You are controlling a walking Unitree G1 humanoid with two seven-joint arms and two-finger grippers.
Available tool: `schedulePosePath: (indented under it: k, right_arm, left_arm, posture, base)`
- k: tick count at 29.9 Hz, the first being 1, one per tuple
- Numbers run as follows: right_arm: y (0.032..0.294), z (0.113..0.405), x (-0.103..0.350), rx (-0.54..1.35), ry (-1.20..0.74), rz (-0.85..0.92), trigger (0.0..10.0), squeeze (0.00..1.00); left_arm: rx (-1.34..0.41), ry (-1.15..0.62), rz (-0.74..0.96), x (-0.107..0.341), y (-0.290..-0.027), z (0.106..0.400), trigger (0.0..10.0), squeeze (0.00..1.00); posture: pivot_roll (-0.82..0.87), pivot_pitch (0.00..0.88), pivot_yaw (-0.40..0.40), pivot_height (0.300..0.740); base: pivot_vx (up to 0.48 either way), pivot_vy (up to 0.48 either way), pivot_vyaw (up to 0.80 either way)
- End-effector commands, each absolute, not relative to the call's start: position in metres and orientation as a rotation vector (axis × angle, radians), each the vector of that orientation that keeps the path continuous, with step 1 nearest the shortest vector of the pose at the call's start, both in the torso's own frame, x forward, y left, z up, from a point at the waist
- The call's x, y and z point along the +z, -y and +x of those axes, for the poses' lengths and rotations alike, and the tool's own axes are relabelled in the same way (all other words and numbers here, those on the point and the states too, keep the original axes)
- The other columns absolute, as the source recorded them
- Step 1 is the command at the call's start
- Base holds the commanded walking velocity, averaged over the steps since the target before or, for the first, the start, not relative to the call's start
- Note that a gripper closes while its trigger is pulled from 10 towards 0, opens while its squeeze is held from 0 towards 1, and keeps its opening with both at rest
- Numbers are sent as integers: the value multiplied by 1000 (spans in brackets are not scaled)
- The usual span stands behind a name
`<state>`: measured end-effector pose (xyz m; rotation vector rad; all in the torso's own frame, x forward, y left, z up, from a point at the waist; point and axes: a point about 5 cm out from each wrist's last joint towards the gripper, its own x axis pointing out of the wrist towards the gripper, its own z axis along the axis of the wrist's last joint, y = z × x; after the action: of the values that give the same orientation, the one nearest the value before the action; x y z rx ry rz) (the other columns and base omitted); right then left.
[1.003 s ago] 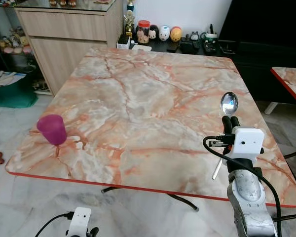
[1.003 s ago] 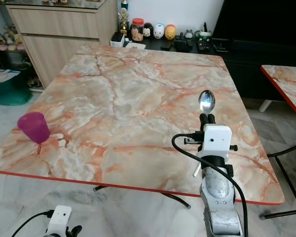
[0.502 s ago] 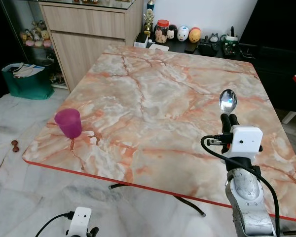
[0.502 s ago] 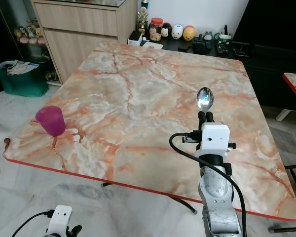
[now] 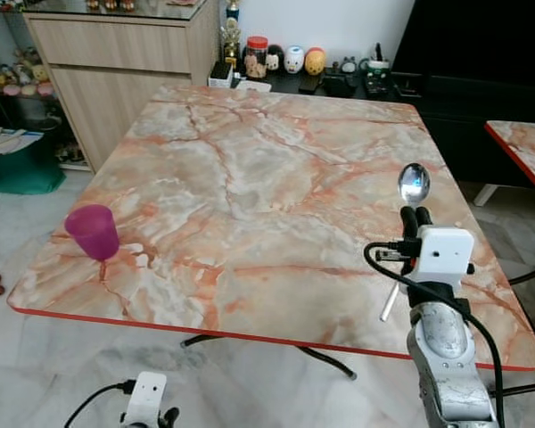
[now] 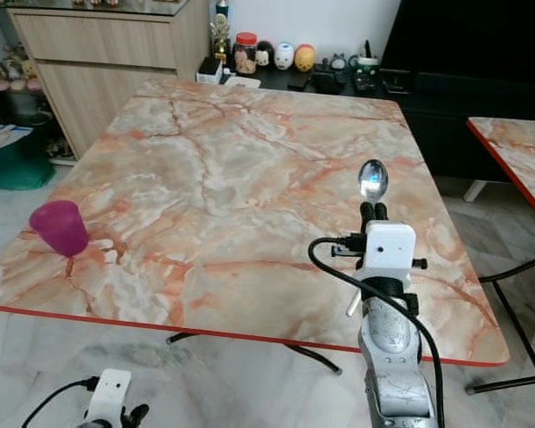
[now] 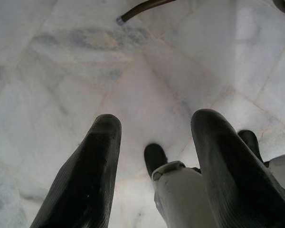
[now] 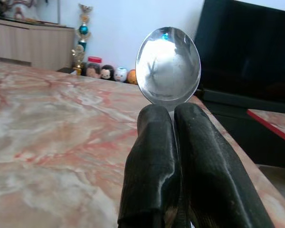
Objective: Setting the table
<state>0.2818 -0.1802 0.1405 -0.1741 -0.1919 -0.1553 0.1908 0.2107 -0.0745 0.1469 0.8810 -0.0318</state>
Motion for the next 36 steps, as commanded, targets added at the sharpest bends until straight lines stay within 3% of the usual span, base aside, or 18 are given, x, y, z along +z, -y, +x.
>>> schedulePosePath:
  k: [1, 13, 20, 36]
  right_arm:
    - [182, 284, 145, -165, 215, -177, 10000, 0]
    - [181, 286, 143, -166, 207, -159, 10000, 0]
    - [179, 287, 144, -154, 220, -156, 10000, 0]
    - [175, 288, 144, -140, 225, -161, 10000, 0]
  left_arm:
    - [-40, -896, 151, -77, -208, 187, 10000, 0]
    - [-43, -892, 149, -77, -207, 187, 10000, 0]
    - [-48, -881, 151, -75, -207, 191, 10000, 0]
    - [-61, -875, 156, -75, -205, 192, 10000, 0]
  posture:
    - [5, 0, -58, 740]
    - [3, 0, -57, 740]
    - [7, 0, -53, 740]
    - [7, 0, -49, 740]
  base:
    - [0, -240, 0]
    - [0, -160, 0]
    - [0, -240, -663]
    - [0, -165, 0]
